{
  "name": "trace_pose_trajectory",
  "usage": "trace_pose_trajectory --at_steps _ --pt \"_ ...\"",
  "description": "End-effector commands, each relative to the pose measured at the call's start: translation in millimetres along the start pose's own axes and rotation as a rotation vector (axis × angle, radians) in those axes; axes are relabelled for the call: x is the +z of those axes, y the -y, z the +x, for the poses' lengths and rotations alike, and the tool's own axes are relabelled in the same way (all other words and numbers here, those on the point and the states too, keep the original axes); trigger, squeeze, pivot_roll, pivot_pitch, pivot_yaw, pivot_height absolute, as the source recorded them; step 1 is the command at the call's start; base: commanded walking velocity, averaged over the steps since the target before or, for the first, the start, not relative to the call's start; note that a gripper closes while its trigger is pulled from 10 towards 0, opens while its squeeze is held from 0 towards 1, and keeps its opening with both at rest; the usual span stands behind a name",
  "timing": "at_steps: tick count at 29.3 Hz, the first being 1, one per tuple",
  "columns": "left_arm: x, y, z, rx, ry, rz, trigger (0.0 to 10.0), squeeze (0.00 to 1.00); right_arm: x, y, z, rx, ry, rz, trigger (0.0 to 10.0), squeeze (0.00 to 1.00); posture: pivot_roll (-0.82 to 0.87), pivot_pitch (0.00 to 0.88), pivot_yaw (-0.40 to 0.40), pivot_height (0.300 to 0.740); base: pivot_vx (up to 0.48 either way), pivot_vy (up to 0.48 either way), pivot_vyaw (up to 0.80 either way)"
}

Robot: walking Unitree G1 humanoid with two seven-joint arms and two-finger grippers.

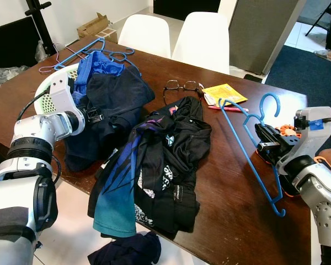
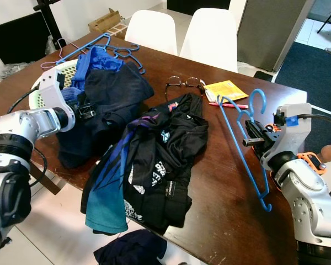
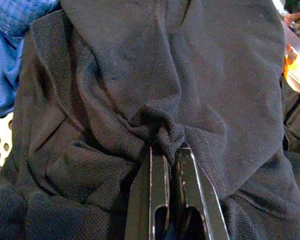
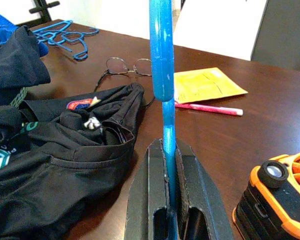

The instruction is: Hang hanger

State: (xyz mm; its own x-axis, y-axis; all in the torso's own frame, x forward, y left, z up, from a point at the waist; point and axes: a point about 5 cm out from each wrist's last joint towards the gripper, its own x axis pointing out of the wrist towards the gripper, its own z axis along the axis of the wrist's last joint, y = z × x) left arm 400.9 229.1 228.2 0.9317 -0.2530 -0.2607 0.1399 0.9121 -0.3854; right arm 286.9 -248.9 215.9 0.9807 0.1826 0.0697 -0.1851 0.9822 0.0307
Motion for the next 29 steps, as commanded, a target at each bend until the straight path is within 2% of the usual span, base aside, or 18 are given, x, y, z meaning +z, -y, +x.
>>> trace_pose_trajectory --at_steps 1,3,5,6,7,8,10,11,12,15,17,18,21,23,24,26,28,29 --pt "-18.3 -2.3 3.4 0.002 -0.074 -0.024 0.0 0.0 4.9 -2.6 -1.1 0.009 0.012 -0.01 10.0 0.0 -0.16 0.191 -0.031 0.74 0.0 0.0 0.0" --pt "-10.1 -0.9 2.6 -0.005 -0.027 0.005 0.0 0.0 4.6 -3.7 -0.5 0.007 0.015 -0.005 10.0 0.0 -0.15 0.183 -0.029 0.74 0.0 0.0 0.0" --pt "17.8 12.5 -1.3 -0.048 0.114 0.106 0.0 0.0 2.5 -4.8 -0.9 0.002 0.02 0.007 10.0 0.0 -0.15 0.164 -0.028 0.74 0.0 0.0 0.0" --pt "34.9 24.8 -5.1 -0.091 0.197 0.152 0.0 0.0 0.3 -5.1 -0.5 -0.005 0.022 0.019 10.0 0.0 -0.13 0.142 -0.026 0.74 0.0 0.0 0.0" --pt "61.9 46.3 -13.6 -0.136 0.324 0.239 0.0 0.0 -2.3 -5.8 1.2 -0.01 0.027 0.038 10.0 0.0 -0.12 0.12 -0.022 0.74 0.0 0.0 0.0" --pt "61.9 46.3 -13.6 -0.136 0.324 0.239 0.0 0.0 -2.3 -5.8 1.2 -0.01 0.027 0.038 10.0 0.0 -0.12 0.12 -0.022 0.74 0.0 0.0 0.0" --pt "98.6 83.6 -32.4 -0.213 0.515 0.383 0.0 0.0 -6.2 -7.8 6.2 -0.016 0.037 0.065 10.0 0.0 -0.11 0.091 -0.017 0.74 0.0 0.0 0.0" --pt "106.9 93.4 -38.0 -0.231 0.562 0.421 0.0 0.0 -7.2 -8.8 8.3 -0.015 0.04 0.07 10.0 0.0 -0.11 0.091 -0.017 0.74 0.0 0.0 0.0" --pt "106.9 93.4 -38.0 -0.231 0.562 0.421 0.0 0.0 -7.2 -8.8 8.3 -0.015 0.04 0.07 10.0 0.0 -0.11 0.091 -0.017 0.74 0.0 0.0 0.0" --pt "118.4 106.3 -44.8 -0.237 0.619 0.452 0.0 0.0 -8.3 -11.8 13.0 -0.01 0.051 0.083 10.0 0.0 -0.1 0.064 -0.011 0.74 0.0 0.0 0.0" --pt "128.3 121.2 -52.4 -0.255 0.68 0.48 0.0 0.0 -10.2 -14.7 17.9 -0.01 0.065 0.111 10.0 0.0 -0.09 0.045 -0.004 0.74 0.0 0.0 0.0" --pt "128.3 121.2 -52.4 -0.255 0.68 0.48 0.0 0.0 -10.2 -14.7 17.9 -0.01 0.065 0.111 10.0 0.0 -0.09 0.045 -0.004 0.74 0.0 0.0 0.0" --pt "133.0 142.6 -60.9 -0.325 0.722 0.503 0.0 0.0 -15.3 -15.4 21.1 -0.02 0.075 0.142 10.0 0.0 -0.07 0.014 0.006 0.74 0.0 0.0 0.0" --pt "133.0 142.6 -60.9 -0.325 0.722 0.503 0.0 0.0 -15.3 -15.4 21.1 -0.02 0.075 0.142 10.0 0.0 -0.07 0.014 0.006 0.74 0.0 0.0 0.0" --pt "133.3 149.0 -62.8 -0.35 0.728 0.512 0.0 0.0 -16.2 -15.4 22.5 -0.024 0.081 0.153 10.0 0.0 -0.06 0.006 0.013 0.74 0.0 0.0 0.0" --pt "129.8 172.3 -62.1 -0.458 0.721 0.48 0.0 0.0 -15.5 -15.7 28.5 -0.034 0.108 0.176 10.0 0.0 -0.04 0.0 0.031 0.74 0.0 0.0 0.0" --pt "129.8 172.3 -62.1 -0.458 0.721 0.48 0.0 0.0 -15.5 -15.7 28.5 -0.034 0.108 0.176 10.0 0.0 -0.04 0.0 0.031 0.74 0.0 0.0 0.0" --pt "123.7 185.3 -60.1 -0.526 0.703 0.461 0.0 0.0 -15.2 -16.3 31.3 -0.035 0.12 0.184 10.0 0.0 -0.03 0.0 0.031 0.74 0.0 0.0 0.0"
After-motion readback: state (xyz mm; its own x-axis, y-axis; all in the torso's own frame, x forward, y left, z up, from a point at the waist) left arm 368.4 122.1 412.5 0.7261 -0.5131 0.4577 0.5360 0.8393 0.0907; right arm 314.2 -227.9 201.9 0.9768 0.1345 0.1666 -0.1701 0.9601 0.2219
